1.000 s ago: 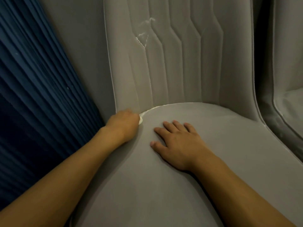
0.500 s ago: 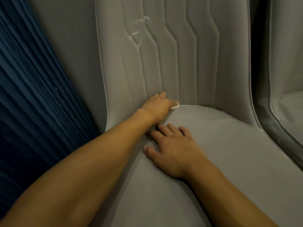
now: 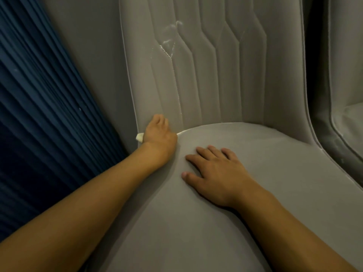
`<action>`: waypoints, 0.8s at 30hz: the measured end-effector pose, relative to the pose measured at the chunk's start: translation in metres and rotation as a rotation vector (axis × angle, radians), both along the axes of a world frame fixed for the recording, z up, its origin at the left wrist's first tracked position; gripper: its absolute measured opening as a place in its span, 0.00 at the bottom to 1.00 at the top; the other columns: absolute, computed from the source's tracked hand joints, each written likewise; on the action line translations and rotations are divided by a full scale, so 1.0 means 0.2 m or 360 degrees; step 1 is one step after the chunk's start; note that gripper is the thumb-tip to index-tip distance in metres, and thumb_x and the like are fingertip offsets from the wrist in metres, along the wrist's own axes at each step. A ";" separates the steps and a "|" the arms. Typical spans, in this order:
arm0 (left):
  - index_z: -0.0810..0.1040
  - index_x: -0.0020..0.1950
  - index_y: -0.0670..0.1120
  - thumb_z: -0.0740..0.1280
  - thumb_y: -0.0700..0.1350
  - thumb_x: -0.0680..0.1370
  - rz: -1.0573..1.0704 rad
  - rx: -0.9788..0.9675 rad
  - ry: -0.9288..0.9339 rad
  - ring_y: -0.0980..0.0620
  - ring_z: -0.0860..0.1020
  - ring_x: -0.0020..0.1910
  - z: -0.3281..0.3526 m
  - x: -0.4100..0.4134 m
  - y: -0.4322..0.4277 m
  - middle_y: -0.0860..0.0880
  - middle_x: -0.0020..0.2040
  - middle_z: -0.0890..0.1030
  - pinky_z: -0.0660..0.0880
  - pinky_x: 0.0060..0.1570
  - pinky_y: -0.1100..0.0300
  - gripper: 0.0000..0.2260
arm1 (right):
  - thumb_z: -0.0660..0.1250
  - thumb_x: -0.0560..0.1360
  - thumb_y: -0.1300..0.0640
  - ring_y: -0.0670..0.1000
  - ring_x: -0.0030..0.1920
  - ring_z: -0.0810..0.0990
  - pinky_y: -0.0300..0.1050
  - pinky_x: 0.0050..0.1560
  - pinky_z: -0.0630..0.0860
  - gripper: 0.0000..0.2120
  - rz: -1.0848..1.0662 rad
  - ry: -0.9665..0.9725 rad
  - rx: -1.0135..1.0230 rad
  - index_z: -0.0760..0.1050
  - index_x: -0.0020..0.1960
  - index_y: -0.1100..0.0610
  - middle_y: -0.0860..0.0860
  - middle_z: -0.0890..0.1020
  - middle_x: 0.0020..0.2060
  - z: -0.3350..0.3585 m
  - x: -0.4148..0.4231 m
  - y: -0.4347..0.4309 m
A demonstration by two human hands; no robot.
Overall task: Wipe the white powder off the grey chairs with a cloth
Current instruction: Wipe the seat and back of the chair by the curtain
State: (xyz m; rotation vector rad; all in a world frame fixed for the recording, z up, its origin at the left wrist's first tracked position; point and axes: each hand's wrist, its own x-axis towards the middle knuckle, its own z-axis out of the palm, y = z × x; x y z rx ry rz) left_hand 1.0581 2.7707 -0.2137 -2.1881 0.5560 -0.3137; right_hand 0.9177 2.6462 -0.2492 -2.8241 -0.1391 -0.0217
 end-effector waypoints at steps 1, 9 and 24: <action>0.79 0.66 0.51 0.55 0.48 0.85 0.0019 -0.0045 0.0020 0.44 0.68 0.63 0.01 -0.02 0.02 0.44 0.62 0.74 0.61 0.62 0.51 0.16 | 0.46 0.80 0.33 0.51 0.81 0.47 0.57 0.79 0.43 0.29 -0.0001 -0.0003 0.0002 0.54 0.79 0.41 0.47 0.52 0.81 0.00 0.00 0.00; 0.64 0.77 0.62 0.53 0.49 0.85 -0.0171 -0.0634 0.0191 0.43 0.67 0.59 0.01 -0.09 0.16 0.44 0.58 0.69 0.60 0.57 0.51 0.20 | 0.48 0.80 0.34 0.52 0.79 0.52 0.58 0.78 0.46 0.29 -0.0017 -0.0047 0.0011 0.58 0.78 0.42 0.48 0.58 0.79 0.00 0.02 0.01; 0.78 0.68 0.53 0.55 0.48 0.84 -0.0019 -0.0359 0.0073 0.40 0.65 0.65 0.01 0.16 -0.15 0.41 0.65 0.72 0.57 0.67 0.47 0.17 | 0.48 0.80 0.33 0.50 0.80 0.50 0.56 0.78 0.45 0.29 0.0003 -0.0046 0.0039 0.57 0.78 0.41 0.45 0.57 0.79 0.00 0.02 -0.01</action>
